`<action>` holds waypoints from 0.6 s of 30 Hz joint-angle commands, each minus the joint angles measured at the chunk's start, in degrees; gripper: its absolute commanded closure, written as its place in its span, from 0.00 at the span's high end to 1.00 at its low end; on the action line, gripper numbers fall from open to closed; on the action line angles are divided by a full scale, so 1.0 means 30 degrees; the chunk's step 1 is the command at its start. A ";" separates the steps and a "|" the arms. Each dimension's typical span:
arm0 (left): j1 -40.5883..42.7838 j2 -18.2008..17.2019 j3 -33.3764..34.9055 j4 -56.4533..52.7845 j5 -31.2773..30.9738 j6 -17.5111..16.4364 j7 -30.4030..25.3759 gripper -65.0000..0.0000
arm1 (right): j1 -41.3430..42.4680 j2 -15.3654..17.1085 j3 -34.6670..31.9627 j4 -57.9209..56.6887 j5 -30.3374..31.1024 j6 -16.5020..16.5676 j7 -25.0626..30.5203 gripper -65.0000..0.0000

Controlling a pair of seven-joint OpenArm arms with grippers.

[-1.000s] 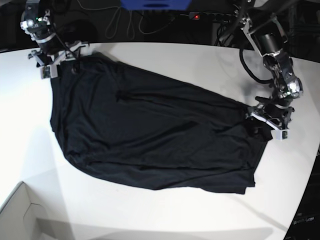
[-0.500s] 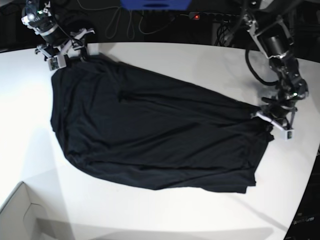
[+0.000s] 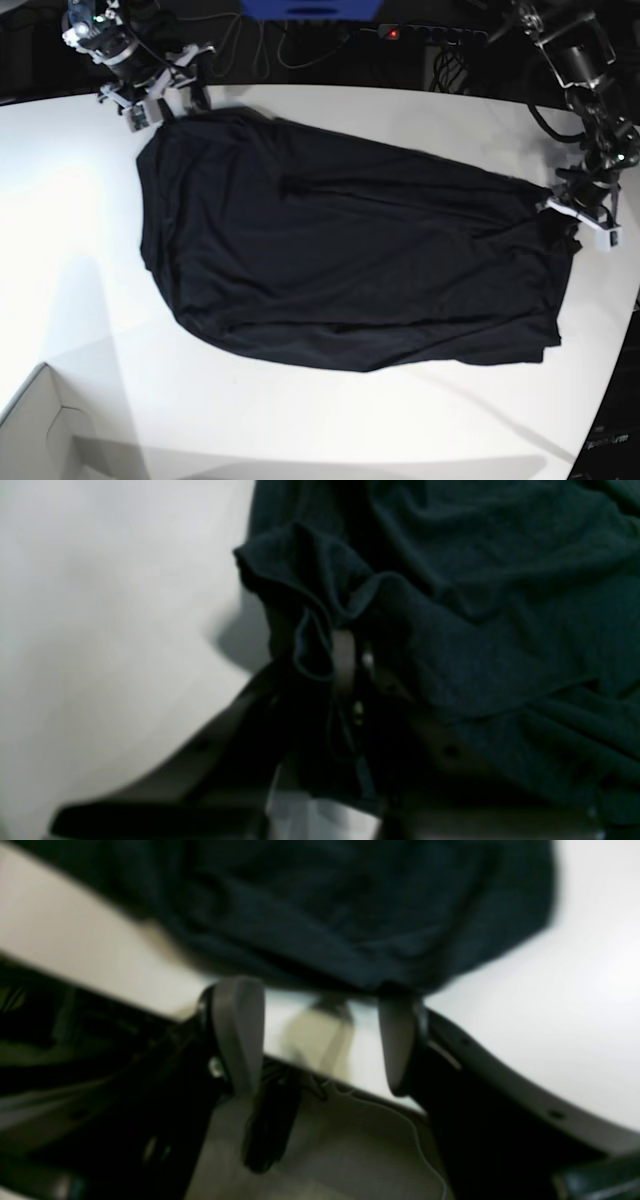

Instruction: Layout the t-shirt on the table in an organized manner, then fold the t-shirt properly

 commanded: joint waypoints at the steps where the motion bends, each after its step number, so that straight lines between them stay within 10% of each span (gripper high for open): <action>1: 0.0064 -0.0409 -0.0067 0.0261 0.0054 -0.0056 0.0048 0.00 | -0.0227 0.0393 -0.0315 0.0519 0.0220 0.0120 0.1083 0.57; 18: 0.0298 -0.0409 -0.1004 0.0261 0.0171 -0.0056 0.0048 0.00 | 0.1590 0.1125 -0.2103 -0.1561 0.0191 0.0120 0.3808 0.56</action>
